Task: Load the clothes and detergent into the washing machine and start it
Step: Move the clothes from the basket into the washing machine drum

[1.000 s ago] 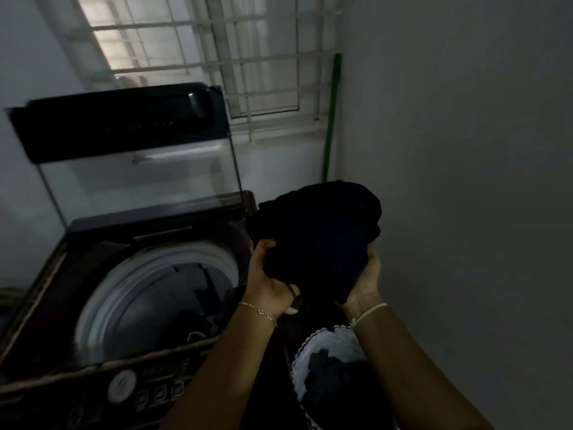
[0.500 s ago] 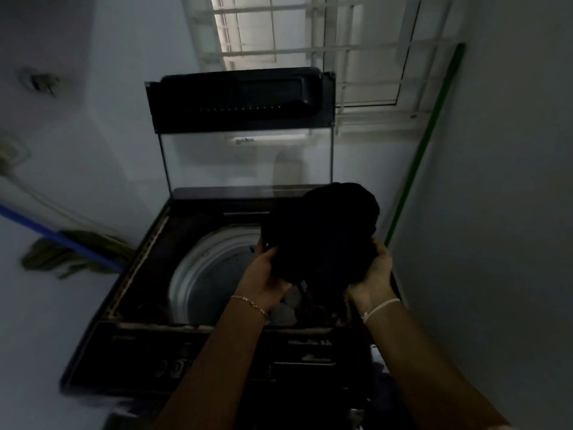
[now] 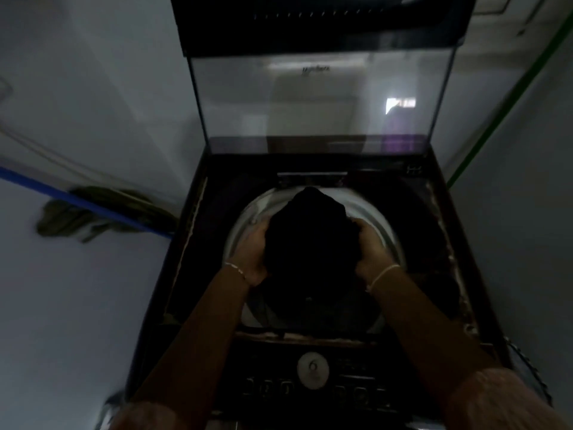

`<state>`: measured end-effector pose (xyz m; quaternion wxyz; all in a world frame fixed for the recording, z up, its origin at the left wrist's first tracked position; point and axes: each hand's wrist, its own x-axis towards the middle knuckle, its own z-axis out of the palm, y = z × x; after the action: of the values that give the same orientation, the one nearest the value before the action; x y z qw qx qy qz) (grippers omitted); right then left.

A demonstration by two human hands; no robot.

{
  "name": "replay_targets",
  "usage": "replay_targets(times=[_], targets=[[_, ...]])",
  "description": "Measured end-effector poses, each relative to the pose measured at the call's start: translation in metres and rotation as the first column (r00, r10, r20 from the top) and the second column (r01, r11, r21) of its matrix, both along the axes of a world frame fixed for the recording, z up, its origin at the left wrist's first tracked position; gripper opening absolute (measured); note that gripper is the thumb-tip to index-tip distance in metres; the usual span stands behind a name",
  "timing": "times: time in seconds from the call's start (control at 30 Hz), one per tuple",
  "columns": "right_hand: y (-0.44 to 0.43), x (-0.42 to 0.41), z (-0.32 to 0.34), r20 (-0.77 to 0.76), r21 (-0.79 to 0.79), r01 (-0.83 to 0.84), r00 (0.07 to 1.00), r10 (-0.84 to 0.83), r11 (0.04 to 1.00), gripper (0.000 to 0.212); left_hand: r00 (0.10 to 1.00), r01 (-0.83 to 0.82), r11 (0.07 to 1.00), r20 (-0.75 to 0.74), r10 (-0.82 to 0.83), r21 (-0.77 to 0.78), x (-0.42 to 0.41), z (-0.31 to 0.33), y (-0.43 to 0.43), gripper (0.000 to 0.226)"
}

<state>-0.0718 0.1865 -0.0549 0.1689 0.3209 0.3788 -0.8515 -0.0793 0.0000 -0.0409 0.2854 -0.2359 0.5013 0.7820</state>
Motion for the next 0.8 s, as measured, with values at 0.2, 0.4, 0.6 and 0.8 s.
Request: replay_targets(times=[0.2, 0.4, 0.6, 0.8], targets=[[-0.018, -0.014, -0.052, 0.129, 0.186, -0.189, 0.978, 0.167, 0.964, 0.027, 0.964, 0.226, 0.966, 0.17, -0.204, -0.121, -0.003, -0.035, -0.005, 0.036], [-0.025, -0.009, -0.063, 0.241, 0.431, -0.465, 0.885, 0.398, 0.774, 0.022, 0.945, 0.297, 0.882, 0.245, -0.217, -0.366, -0.012, -0.064, -0.017, 0.03], [-0.025, 0.0, -0.081, 0.386, 0.549, -0.669, 0.735, 0.558, 0.501, 0.034, 0.932, 0.3, 0.921, 0.282, -0.227, -0.25, -0.011, -0.063, -0.01, 0.035], [-0.018, -0.002, -0.072, 0.345, 0.536, -0.625, 0.776, 0.528, 0.568, 0.037, 0.951, 0.226, 0.942, 0.267, -0.158, -0.249, -0.014, -0.063, -0.012, 0.031]])
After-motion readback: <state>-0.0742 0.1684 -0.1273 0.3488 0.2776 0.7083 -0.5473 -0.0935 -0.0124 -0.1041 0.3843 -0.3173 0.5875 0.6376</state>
